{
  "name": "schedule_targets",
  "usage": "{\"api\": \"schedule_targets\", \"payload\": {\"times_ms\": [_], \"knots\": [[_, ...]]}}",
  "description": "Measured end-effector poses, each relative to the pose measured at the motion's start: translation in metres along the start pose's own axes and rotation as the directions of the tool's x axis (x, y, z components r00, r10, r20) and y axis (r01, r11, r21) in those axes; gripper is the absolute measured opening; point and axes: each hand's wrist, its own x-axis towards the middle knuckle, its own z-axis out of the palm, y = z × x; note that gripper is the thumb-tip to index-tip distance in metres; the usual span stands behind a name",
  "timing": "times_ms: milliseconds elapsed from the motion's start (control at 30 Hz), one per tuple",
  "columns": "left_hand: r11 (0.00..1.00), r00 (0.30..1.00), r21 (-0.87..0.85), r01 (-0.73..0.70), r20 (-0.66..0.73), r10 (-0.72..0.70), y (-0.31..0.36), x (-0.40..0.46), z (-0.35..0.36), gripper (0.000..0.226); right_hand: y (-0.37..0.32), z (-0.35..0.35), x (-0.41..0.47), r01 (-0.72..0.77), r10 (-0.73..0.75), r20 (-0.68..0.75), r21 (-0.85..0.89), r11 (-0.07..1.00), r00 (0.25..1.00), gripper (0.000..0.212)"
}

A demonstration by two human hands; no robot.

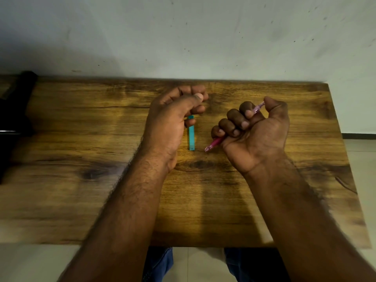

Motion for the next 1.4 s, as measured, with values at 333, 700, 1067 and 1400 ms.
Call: {"api": "schedule_targets", "payload": {"times_ms": [333,700,1067,1400], "knots": [[1.0,1.0,0.004,0.003,-0.003,-0.003,0.0003,-0.0002,0.0004,0.02,-0.0006,0.0006,-0.001,-0.002,0.002,-0.018,-0.008,1.0,1.0,0.05],[1.0,1.0,-0.003,0.012,0.005,-0.012,-0.001,0.0002,0.0005,0.021,-0.0013,0.0004,0.0007,0.004,-0.005,-0.04,-0.03,1.0,0.999,0.05],[1.0,1.0,0.006,0.004,0.006,-0.004,-0.0012,0.0004,0.0009,0.02,0.0001,0.0014,0.0004,-0.023,0.021,-0.045,-0.046,0.999,0.999,0.053],[1.0,1.0,0.007,0.008,0.005,-0.008,-0.0015,0.0004,0.0007,0.021,0.0015,0.0005,0.001,-0.005,-0.002,-0.059,-0.116,0.993,0.998,0.056]]}}
